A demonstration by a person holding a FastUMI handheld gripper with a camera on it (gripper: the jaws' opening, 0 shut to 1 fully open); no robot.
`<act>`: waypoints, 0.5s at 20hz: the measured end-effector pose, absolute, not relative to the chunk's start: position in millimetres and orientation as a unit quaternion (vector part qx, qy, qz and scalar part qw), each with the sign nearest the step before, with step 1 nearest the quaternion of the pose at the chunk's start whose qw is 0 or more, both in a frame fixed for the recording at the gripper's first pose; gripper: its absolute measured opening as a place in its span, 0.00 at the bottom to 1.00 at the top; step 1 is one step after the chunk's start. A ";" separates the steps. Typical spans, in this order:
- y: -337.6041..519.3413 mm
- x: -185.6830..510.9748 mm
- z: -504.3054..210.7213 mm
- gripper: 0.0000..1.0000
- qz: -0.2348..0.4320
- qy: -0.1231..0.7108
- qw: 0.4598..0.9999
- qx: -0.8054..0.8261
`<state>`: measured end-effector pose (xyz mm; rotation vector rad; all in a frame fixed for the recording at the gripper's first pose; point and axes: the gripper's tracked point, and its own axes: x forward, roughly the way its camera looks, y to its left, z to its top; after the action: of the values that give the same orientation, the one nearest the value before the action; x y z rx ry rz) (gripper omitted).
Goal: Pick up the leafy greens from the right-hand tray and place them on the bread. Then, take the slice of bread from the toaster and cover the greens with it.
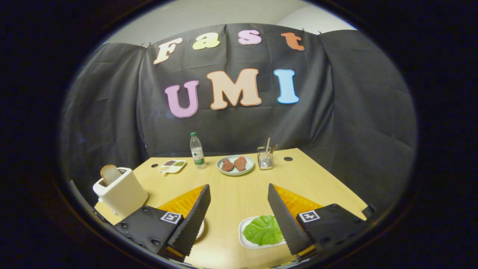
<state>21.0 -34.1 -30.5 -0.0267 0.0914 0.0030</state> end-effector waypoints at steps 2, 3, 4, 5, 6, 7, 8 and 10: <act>-48.3 27.6 -34.5 0.98 0.001 0.056 0.998 -0.020; -57.7 31.9 -37.5 0.98 -0.001 0.062 0.998 -0.024; -66.4 35.6 -41.0 0.98 -0.001 0.070 0.997 -0.027; -75.3 40.9 -46.0 0.98 -0.001 0.078 0.996 -0.030; -83.5 45.6 -50.6 0.98 0.001 0.087 0.996 -0.032; -91.7 49.7 -56.9 0.98 0.003 0.099 0.995 -0.031; -100.8 53.6 -63.8 0.98 0.004 0.110 0.993 -0.031; -120.0 63.0 -79.0 0.98 0.005 0.137 0.990 -0.022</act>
<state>63.0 -120.0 -79.0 -0.0435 0.2759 0.0095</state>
